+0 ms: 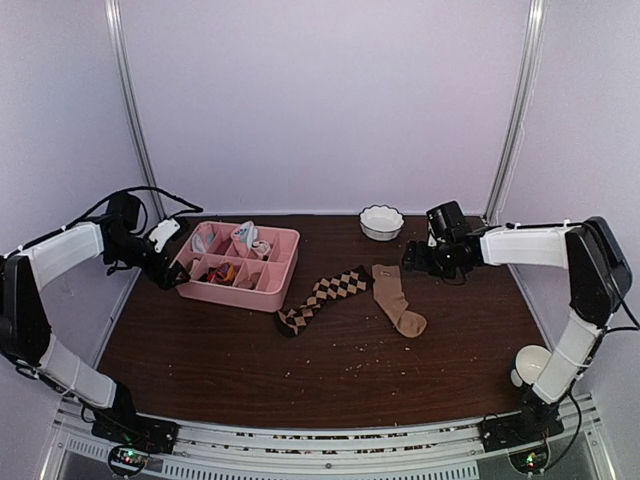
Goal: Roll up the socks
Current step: Pick up the sock from the center of the board.
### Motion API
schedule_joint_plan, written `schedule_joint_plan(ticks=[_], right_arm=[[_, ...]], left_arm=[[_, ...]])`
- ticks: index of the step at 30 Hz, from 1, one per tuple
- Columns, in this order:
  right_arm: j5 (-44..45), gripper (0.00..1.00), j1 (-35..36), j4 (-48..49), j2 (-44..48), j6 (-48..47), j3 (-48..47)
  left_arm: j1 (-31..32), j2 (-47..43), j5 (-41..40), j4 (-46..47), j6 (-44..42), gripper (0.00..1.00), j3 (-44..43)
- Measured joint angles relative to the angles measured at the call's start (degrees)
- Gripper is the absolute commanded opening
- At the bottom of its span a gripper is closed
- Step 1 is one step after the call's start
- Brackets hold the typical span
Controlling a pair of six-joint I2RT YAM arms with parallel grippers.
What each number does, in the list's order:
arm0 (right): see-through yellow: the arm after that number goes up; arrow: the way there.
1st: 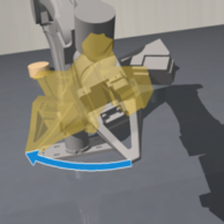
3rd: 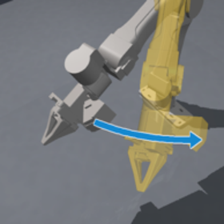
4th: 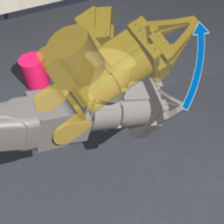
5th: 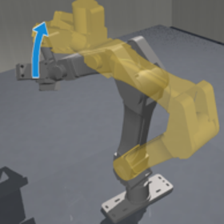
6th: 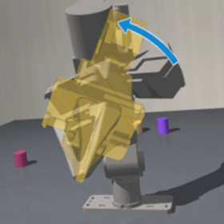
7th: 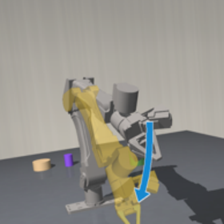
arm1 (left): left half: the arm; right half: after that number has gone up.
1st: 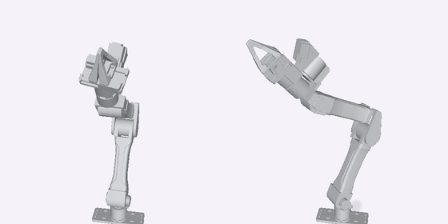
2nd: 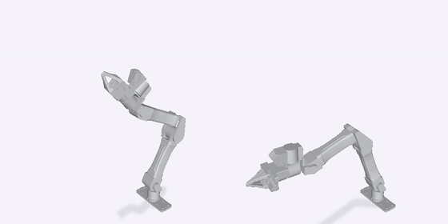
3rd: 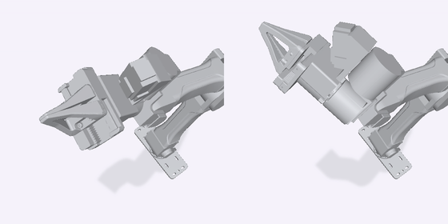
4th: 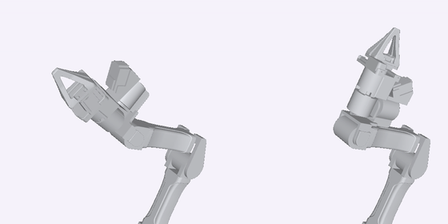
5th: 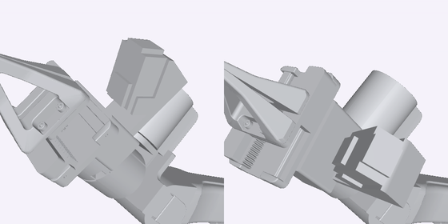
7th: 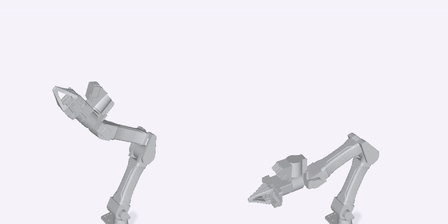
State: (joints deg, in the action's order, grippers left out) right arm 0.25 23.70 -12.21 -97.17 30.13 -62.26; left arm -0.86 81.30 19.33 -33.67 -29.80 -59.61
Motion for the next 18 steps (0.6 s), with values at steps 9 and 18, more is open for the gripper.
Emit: schedule_joint_plan(ticks=[9,18], right_arm=[[-5.6,0.56,0.9,0.5,-10.3,4.9,-3.1],[-11.4,0.32,1.2,4.2,-15.2,9.2,-5.2]], left_arm=[[4.7,3.5,1.9,-8.8,-4.0,0.98,-2.5],[10.0,4.3,1.9,-12.0,-5.5,0.98,-2.6]])
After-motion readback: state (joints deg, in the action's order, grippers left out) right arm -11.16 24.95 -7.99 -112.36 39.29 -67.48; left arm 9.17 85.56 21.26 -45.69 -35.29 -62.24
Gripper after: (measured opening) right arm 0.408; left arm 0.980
